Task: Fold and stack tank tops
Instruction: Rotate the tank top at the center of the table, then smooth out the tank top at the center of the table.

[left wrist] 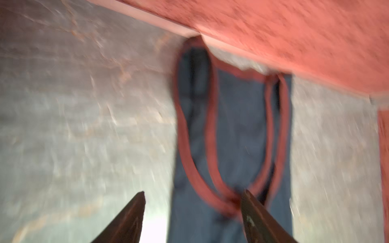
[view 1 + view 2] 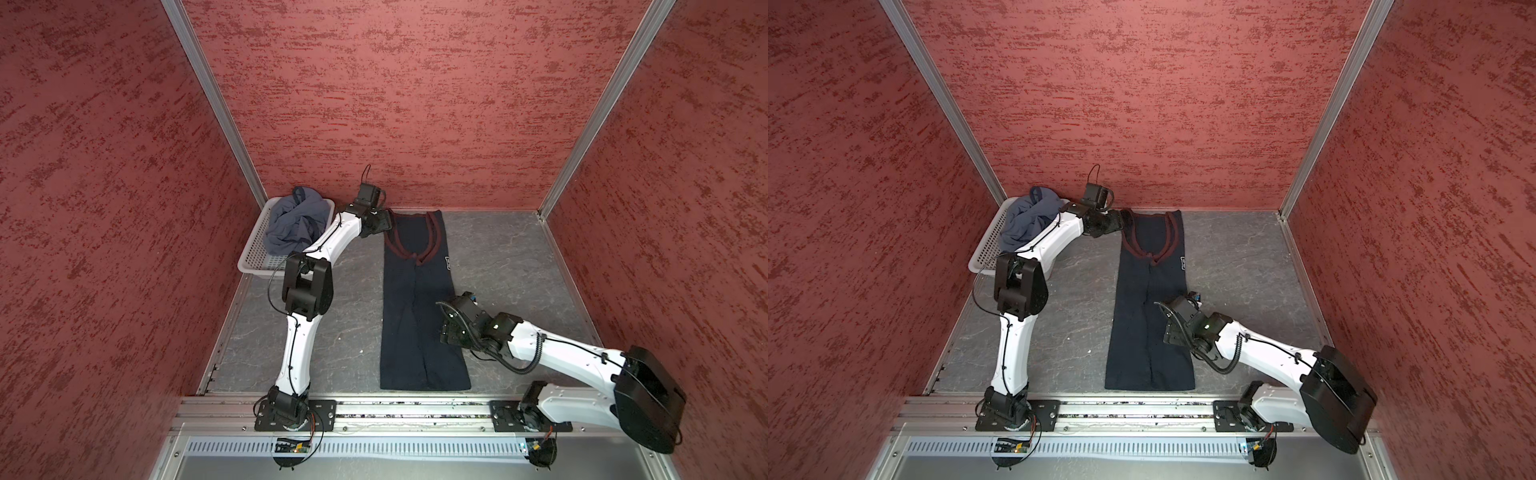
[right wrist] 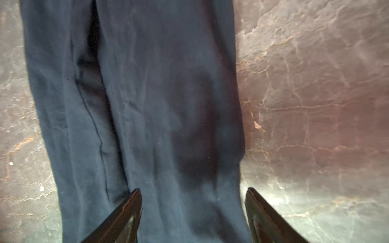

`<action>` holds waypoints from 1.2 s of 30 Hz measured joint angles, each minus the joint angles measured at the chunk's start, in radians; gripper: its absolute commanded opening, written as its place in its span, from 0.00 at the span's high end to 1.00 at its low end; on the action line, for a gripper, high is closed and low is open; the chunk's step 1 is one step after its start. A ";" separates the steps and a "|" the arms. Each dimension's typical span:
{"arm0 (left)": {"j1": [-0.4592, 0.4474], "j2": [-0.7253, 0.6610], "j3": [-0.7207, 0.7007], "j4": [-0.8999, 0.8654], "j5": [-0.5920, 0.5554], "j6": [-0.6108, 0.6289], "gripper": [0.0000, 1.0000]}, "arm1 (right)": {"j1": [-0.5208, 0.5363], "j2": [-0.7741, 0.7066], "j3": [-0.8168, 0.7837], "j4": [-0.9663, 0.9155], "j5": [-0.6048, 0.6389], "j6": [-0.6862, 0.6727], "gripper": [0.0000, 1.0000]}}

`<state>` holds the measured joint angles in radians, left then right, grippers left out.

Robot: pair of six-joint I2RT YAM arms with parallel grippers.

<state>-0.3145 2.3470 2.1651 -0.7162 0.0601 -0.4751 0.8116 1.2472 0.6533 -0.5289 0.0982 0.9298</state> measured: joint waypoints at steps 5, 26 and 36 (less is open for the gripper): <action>0.034 0.212 0.217 0.019 0.057 -0.044 0.39 | 0.000 0.026 -0.008 0.042 -0.009 0.001 0.21; 0.035 0.399 0.422 0.075 0.087 -0.145 0.45 | 0.000 0.048 -0.064 0.099 -0.043 0.024 0.22; 0.038 0.452 0.463 0.095 0.100 -0.197 0.65 | 0.000 0.053 -0.073 0.111 -0.048 0.028 0.21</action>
<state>-0.2764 2.7991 2.6286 -0.6209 0.1604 -0.6720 0.8112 1.2999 0.5804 -0.4175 0.0502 0.9581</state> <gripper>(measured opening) 0.387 0.787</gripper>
